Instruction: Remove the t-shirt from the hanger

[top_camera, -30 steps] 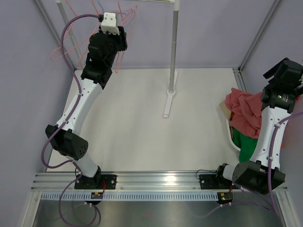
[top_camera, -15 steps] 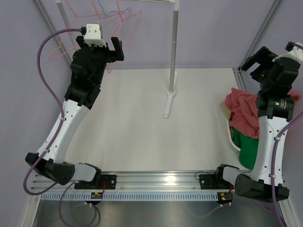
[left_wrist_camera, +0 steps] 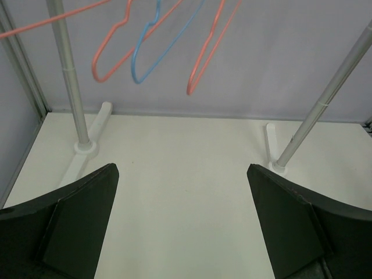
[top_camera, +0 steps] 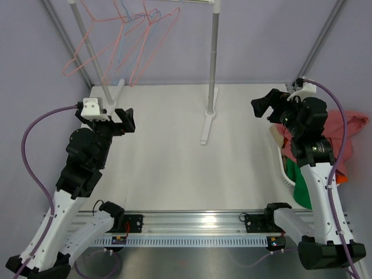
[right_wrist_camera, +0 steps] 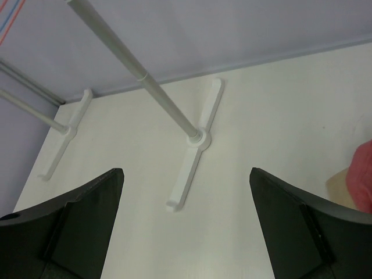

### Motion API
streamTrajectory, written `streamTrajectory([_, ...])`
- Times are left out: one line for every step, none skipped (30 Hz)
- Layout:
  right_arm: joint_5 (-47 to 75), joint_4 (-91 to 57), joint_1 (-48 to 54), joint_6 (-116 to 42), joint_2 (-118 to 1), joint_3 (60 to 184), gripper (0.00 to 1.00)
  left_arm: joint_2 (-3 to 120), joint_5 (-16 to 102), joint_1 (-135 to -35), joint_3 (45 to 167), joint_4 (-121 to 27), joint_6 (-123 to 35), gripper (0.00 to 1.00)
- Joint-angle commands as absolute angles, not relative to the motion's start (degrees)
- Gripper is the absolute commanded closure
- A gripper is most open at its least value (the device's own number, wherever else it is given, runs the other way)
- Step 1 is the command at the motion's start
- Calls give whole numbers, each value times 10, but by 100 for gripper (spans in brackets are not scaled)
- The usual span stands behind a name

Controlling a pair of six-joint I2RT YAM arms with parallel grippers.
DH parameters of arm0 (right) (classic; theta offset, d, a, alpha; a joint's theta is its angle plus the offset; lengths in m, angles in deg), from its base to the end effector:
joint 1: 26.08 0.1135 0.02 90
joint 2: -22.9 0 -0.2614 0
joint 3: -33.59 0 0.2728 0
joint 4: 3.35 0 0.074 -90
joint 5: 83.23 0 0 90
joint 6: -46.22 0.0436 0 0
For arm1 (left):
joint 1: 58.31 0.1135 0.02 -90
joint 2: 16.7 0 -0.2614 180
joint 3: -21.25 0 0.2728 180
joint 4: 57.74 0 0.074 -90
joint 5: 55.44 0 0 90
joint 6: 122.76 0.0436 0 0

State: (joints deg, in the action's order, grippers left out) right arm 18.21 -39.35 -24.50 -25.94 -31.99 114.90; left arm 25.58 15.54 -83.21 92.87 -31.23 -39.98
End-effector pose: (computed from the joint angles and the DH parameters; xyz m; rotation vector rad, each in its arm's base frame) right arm 0.2287 0.0150 0.4293 0.1006 1.7504 0.4216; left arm 0.1688 -0.0627 0.4287 -0.0304 1.5270 -0.1950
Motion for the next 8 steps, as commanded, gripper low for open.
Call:
streamTrajectory([220,-345,-214,-245,-304,1126,0,210,137,-834,887,-301,-436,1])
streamTrajectory([215,-343,-203,-244,-306,1120,1,202,136,-834,880,-300,-436,1])
streamTrajectory([214,-342,-198,-244,-307,1112,0,196,134,-834,875,-299,-436,1])
streamTrajectory([215,-340,-194,-247,-308,1108,1,191,133,-834,868,-300,-434,1])
streamTrajectory([211,-337,-187,-247,-309,1104,1,187,131,-834,867,-300,-432,1])
streamTrajectory([209,-334,-186,-246,-310,1099,0,187,131,-834,867,-299,-430,1])
streamTrajectory([210,-328,-185,-245,-309,1093,1,189,130,-834,869,-297,-429,1])
streamTrajectory([213,-321,-184,-245,-305,1090,1,194,129,-834,870,-296,-430,1])
